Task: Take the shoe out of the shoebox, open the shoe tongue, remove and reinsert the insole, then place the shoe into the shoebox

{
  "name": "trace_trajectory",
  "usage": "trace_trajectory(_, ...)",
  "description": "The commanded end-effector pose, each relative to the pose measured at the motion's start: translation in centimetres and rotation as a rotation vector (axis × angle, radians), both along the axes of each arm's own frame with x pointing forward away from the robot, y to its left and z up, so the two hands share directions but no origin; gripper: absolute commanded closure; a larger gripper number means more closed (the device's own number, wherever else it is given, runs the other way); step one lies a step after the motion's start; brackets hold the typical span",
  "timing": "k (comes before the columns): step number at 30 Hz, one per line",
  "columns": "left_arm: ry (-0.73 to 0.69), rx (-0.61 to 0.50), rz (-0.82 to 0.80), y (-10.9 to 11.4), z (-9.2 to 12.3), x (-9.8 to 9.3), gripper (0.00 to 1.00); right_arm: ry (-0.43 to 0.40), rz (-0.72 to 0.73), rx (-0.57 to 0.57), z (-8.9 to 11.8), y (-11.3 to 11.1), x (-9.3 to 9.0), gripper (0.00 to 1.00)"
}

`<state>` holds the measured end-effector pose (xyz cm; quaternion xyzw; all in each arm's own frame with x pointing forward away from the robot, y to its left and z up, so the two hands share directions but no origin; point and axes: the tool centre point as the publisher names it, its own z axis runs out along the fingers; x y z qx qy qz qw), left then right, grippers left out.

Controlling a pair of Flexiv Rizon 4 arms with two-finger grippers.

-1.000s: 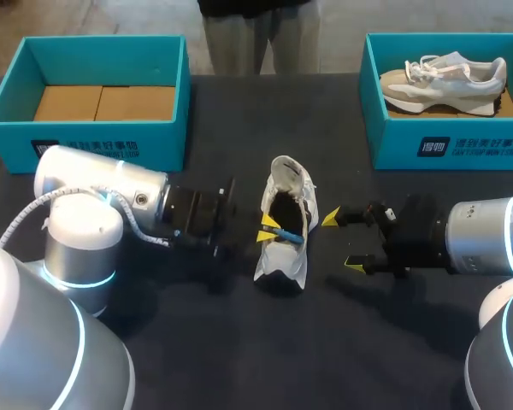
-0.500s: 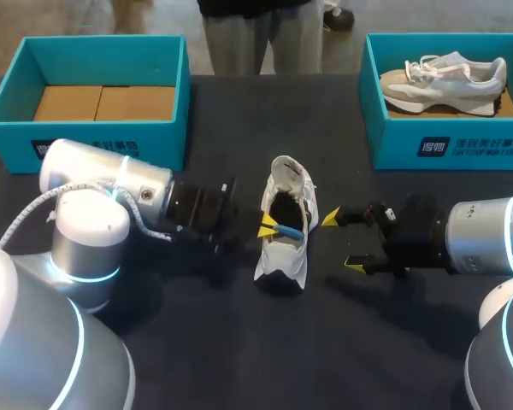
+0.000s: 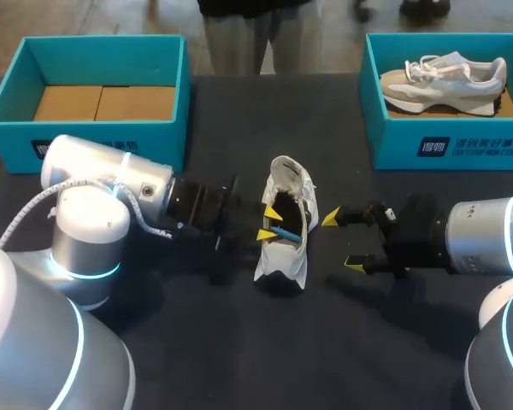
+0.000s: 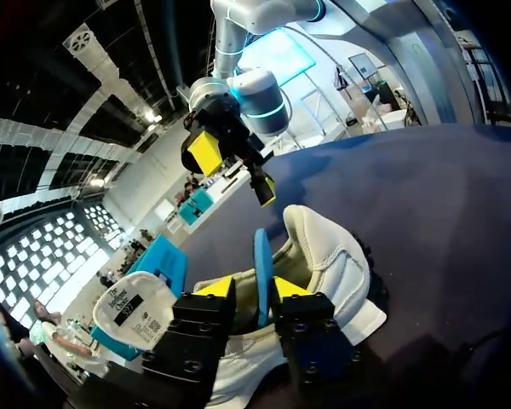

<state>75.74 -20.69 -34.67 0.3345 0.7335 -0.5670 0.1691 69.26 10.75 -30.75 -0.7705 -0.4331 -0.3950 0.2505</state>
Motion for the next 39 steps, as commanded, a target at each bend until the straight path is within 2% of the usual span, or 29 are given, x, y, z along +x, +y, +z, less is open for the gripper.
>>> trace_trajectory(1, -0.006, -0.011, 0.005, 0.6, 0.5, -1.0, 0.59, 0.001, -0.002, -0.004, 0.1, 0.1, -0.1, 0.0)
trace_trajectory(8, 0.009, -0.019, -0.012, 0.1, 0.3, -1.5, 0.66, 0.001, -0.002, -0.004, 0.1, 0.1, -0.1, 0.0)
trace_trajectory(9, 0.017, -0.008, -0.021, -0.1, -0.1, -1.6, 0.76, 0.001, -0.002, -0.004, 0.1, 0.1, -0.1, 0.0)
trace_trajectory(11, 0.021, -0.006, -0.02, -0.3, -0.3, -1.5, 0.9, 0.001, -0.002, -0.004, 0.1, 0.1, -0.1, 0.0)
trace_trajectory(12, 0.022, -0.004, -0.021, -0.3, -0.4, -1.5, 1.0, 0.001, -0.002, -0.004, 0.1, 0.1, -0.1, 0.0)
trace_trajectory(25, 0.042, 0.055, 0.002, 0.5, -1.5, -0.7, 1.0, 0.001, -0.002, -0.004, 0.1, 0.1, -0.1, 0.0)
trace_trajectory(29, 0.043, 0.047, 0.007, 0.5, -1.1, -0.8, 1.0, 0.001, -0.002, -0.004, 0.1, 0.1, -0.1, 0.0)
trace_trajectory(30, 0.042, 0.03, 0.01, 0.5, -0.6, -0.9, 0.59, 0.001, -0.002, -0.004, 0.1, 0.1, -0.1, 0.0)
trace_trajectory(31, 0.04, 0.027, 0.008, 0.5, -0.3, -0.9, 0.55, 0.001, -0.002, -0.004, 0.1, 0.1, -0.1, 0.0)
trace_trajectory(35, 0.024, 0.009, 0.007, 0.5, 0.7, -1.1, 0.55, 0.001, -0.002, -0.004, 0.1, 0.1, -0.1, 0.0)
trace_trajectory(37, 0.014, -0.004, 0.004, 0.5, 1.4, -1.2, 0.49, 0.001, -0.002, -0.004, 0.1, 0.1, -0.1, 0.0)
trace_trajectory(39, 0.006, -0.014, 0.002, 0.5, 2.0, -1.3, 0.38, 0.001, -0.002, -0.004, 0.1, 0.1, -0.1, 0.0)
